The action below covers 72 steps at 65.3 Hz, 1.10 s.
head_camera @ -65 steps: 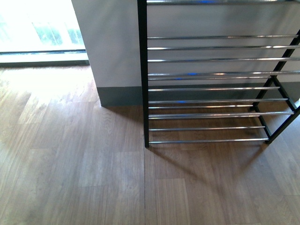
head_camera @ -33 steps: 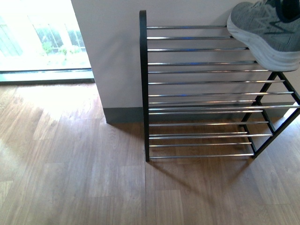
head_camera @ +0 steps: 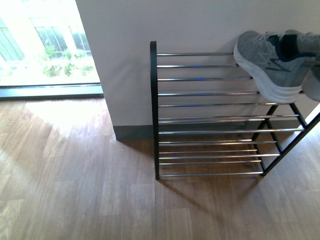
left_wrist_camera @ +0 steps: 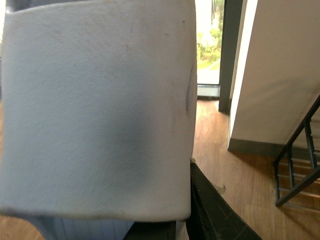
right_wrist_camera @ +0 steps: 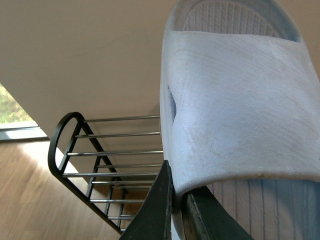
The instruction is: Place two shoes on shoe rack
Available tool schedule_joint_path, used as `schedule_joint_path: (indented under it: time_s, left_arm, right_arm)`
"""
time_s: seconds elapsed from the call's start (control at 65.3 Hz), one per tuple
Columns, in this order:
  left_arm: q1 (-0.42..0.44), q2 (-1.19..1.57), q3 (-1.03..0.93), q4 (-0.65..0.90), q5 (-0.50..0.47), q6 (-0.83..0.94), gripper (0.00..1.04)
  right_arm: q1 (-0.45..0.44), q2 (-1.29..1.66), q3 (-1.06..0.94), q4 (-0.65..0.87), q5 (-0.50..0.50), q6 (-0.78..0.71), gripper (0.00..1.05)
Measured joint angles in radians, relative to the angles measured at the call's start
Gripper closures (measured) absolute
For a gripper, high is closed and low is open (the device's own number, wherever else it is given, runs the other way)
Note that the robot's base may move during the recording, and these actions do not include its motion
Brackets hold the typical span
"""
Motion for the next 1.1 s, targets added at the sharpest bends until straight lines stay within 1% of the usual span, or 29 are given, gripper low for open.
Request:
schedule_joint_path:
  time_s: [0.077,0.092,0.107,0.138,0.153,0.184,0.26,0.306,0.352,0.459,0.643,0.75,0.842,0.965,1.103]
  left_arm:
    - [0.0,0.0,0.0,0.0,0.0,0.0,1.03]
    - [0.0,0.0,0.0,0.0,0.0,0.0,1.03]
    - [0.0,0.0,0.0,0.0,0.0,0.0,1.03]
    - [0.0,0.0,0.0,0.0,0.0,0.0,1.03]
    - [0.0,0.0,0.0,0.0,-0.001,0.0,1.03]
    - [0.0,0.0,0.0,0.0,-0.001,0.0,1.03]
    - [0.0,0.0,0.0,0.0,0.0,0.0,1.03]
    - [0.0,0.0,0.0,0.0,-0.001,0.0,1.03]
    - [0.0,0.0,0.0,0.0,-0.002,0.0,1.03]
    - [0.0,0.0,0.0,0.0,0.0,0.0,1.03]
    - [0.0,0.0,0.0,0.0,0.0,0.0,1.03]
    - [0.0,0.0,0.0,0.0,0.0,0.0,1.03]
    - [0.0,0.0,0.0,0.0,0.0,0.0,1.03]
    - [0.0,0.0,0.0,0.0,0.0,0.0,1.03]
    - [0.0,0.0,0.0,0.0,0.0,0.0,1.03]
  right_arm:
    - [-0.001,0.001,0.0,0.003,-0.012,0.003,1.03]
    - [-0.006,0.006,0.0,0.021,-0.04,0.009,1.03]
    - [-0.005,0.014,0.001,0.042,-0.106,0.016,1.03]
    - [0.005,0.032,0.017,0.058,-0.186,0.025,1.03]
    - [0.016,0.042,0.03,0.056,-0.205,0.027,1.03]
    - [0.054,0.064,0.063,0.028,-0.206,0.03,1.03]
    - [0.18,0.159,0.184,-0.098,-0.121,0.048,1.03]
    - [0.228,0.203,0.232,-0.144,-0.083,0.053,1.03]
    - [0.265,0.238,0.268,-0.168,-0.055,0.054,1.03]
    - [0.386,0.374,0.401,-0.225,0.033,0.076,1.03]
    - [0.53,0.612,0.599,-0.288,0.147,0.101,1.03]
    - [0.58,0.749,0.698,-0.318,0.187,0.104,1.03]
    - [0.599,0.871,0.785,-0.351,0.209,0.103,1.03]
    - [0.597,1.036,0.912,-0.415,0.243,0.093,1.03]
    - [0.578,1.198,1.044,-0.444,0.29,0.064,1.03]
